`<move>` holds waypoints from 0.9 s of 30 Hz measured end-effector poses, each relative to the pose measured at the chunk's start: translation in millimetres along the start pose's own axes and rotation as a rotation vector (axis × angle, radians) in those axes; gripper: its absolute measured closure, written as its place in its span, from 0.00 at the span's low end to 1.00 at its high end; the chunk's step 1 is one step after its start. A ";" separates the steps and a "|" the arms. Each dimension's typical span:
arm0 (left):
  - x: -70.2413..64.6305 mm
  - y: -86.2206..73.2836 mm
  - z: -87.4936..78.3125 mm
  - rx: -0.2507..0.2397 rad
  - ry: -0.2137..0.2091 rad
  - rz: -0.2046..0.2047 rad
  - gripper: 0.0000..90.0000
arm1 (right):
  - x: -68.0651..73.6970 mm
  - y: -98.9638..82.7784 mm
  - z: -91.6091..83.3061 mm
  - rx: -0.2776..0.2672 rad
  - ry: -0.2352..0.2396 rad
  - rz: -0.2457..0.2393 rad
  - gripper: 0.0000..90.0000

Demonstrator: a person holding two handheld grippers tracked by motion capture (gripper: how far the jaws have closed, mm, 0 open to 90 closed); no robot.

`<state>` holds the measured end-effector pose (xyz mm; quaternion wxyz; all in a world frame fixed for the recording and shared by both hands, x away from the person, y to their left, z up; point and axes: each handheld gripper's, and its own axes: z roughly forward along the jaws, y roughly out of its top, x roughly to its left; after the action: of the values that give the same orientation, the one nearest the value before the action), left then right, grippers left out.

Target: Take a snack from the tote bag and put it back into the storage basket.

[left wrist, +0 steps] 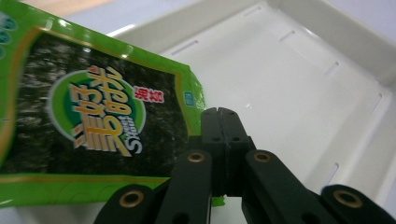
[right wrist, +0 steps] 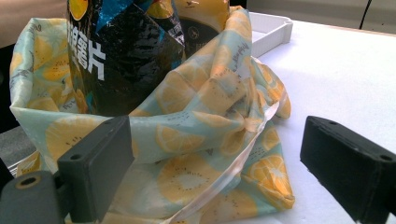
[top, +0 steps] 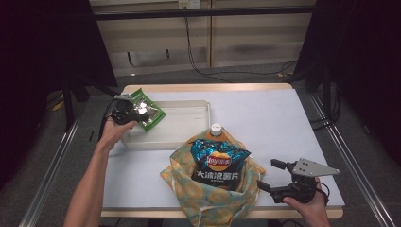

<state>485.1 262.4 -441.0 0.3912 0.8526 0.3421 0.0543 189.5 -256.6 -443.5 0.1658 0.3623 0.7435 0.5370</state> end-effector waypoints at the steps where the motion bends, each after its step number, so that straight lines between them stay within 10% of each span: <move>1: 0.0 0.0 0.0 0.000 0.000 0.000 1.00 | 0.0 0.0 0.0 0.000 0.000 0.000 0.09; 9: 5.2 -5.0 14.0 0.125 -0.002 0.015 1.00 | -1.2 -0.3 -0.2 0.000 0.000 0.009 0.09; 27: 25.1 -7.5 12.0 0.116 0.066 -0.059 1.00 | -1.1 -0.4 0.0 0.000 0.000 0.009 0.09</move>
<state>504.4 274.0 -459.0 0.3312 0.8611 0.3824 0.0510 190.1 -257.5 -444.1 0.1635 0.3656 0.7420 0.5377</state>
